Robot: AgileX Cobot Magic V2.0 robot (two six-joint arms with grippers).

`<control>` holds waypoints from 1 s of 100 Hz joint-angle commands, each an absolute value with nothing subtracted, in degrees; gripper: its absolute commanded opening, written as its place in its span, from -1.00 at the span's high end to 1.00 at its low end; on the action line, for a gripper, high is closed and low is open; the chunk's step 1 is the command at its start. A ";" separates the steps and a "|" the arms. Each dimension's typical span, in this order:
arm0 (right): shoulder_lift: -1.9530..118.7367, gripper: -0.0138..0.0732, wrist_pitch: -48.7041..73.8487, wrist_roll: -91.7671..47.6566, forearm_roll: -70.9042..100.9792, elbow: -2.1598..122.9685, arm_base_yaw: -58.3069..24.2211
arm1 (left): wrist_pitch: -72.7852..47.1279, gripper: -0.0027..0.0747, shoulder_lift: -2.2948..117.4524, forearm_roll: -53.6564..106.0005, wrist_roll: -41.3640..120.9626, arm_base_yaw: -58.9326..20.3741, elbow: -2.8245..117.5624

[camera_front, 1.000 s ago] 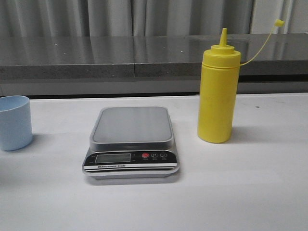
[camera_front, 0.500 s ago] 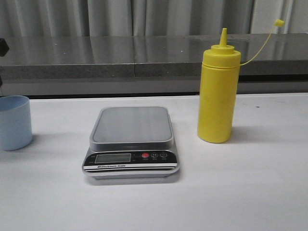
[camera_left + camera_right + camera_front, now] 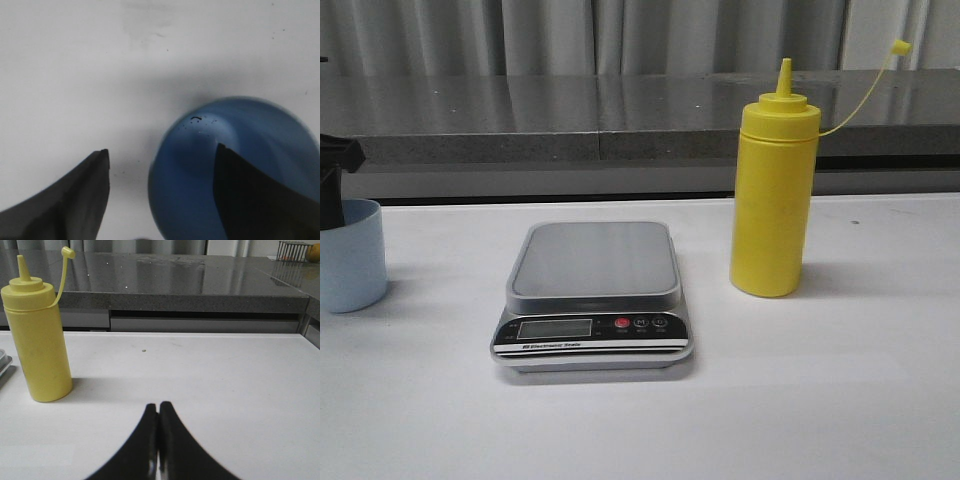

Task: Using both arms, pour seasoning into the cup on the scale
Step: 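Lower the left gripper onto the light blue cup and grasp it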

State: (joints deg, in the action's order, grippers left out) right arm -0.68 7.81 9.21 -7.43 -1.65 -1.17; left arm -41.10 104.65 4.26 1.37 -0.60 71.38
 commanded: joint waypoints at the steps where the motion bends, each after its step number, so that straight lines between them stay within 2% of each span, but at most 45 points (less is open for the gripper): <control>1: -1.46 0.84 3.63 9.08 -7.70 -1.55 -0.75 | -39.55 -0.17 102.29 4.91 1.24 -1.02 73.14; 33: -1.46 0.84 3.63 9.08 -7.70 -1.55 -0.75 | -39.32 0.40 102.29 4.91 1.24 -1.02 73.14; 47: -1.46 0.84 3.63 9.08 -7.70 -1.55 -0.75 | -39.10 0.57 102.29 4.91 1.24 -1.02 73.14; 75: -1.46 0.84 3.63 9.08 -7.70 -1.55 -0.75 | -38.46 0.75 102.29 4.91 1.24 -1.02 73.14; 100: -1.46 0.84 3.63 9.08 -7.70 -1.55 -0.75 | -38.18 0.75 102.29 4.91 1.24 -1.02 73.14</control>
State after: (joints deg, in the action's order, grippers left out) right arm -0.68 7.81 9.21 -7.43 -1.65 -1.17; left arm -40.26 104.93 4.38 1.37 -0.60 71.50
